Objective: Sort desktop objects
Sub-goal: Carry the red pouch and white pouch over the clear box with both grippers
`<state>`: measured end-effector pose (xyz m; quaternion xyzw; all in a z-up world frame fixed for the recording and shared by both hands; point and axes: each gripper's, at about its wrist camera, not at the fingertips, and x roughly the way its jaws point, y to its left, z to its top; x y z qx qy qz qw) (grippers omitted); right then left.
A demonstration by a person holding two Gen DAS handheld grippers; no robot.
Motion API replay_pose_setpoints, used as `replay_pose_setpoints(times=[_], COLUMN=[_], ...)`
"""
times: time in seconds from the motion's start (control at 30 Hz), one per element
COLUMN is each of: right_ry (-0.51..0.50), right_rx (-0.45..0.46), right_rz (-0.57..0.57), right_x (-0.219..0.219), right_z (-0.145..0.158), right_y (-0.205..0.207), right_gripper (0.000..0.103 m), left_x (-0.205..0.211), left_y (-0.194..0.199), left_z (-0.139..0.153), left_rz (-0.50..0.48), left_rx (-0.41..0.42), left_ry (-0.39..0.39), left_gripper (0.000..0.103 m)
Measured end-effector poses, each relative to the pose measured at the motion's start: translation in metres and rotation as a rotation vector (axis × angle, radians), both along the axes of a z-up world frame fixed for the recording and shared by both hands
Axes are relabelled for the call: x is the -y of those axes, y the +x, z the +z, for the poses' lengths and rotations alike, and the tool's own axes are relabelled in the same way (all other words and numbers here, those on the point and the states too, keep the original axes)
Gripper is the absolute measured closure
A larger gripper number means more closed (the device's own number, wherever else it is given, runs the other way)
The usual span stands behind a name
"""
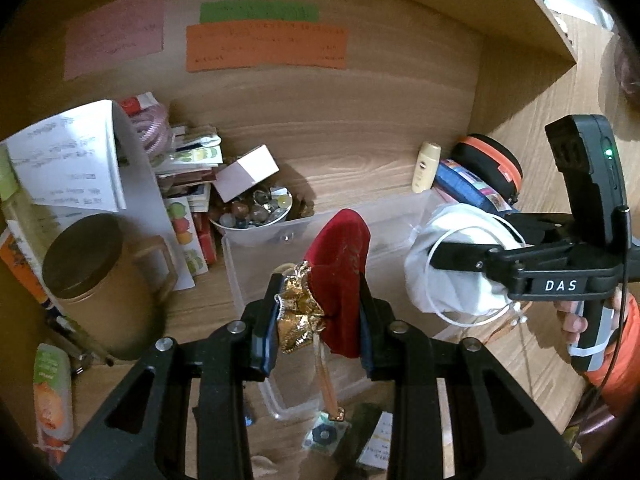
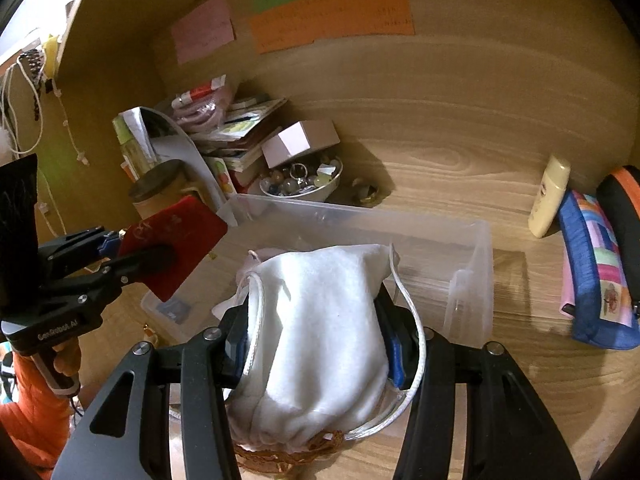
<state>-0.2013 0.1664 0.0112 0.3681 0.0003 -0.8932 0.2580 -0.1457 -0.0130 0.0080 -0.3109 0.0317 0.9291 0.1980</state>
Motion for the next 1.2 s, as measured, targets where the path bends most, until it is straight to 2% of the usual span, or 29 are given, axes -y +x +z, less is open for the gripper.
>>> replay_pose_setpoints(times=[0.3,0.53,0.67,0.83,1.0,1.2], right_ry=[0.000,0.051,0.070,0.056,0.092,0.153], right_rx=[0.008,-0.008,0.032,0.048,0.042,0.034], right_rz=[-0.008,-0.012,-0.005,0.002,0.005,-0.002], right_x=[0.001,0.008,0.011,0.009,0.014,0.021], right_z=[-0.006,-0.011,-0.025,-0.028,-0.030,-0.037], right_y=[-0.012,-0.016,-0.022,-0.025,-0.026,-0.027], right_gripper=[0.056,0.056,0.056,0.056,0.055,0.051], left_x=[-0.015,-0.021,-0.021,-0.022,-0.028,-0.029], left_y=[-0.024,-0.038,-0.041,-0.042,-0.040,-0.038], left_z=[-0.013,-0.029,-0.034,-0.037,-0.040,-0.040], left_rz=[-0.033,-0.045,-0.050,-0.062,-0.072,-0.071], left_rx=[0.044,0.080,0.090,0.099,0.100,0.100], left_ry=[-0.027,-0.053,-0.062,-0.062,-0.082,-0.086], left_gripper=[0.072,0.072,0.072,0.072,0.068,0.056])
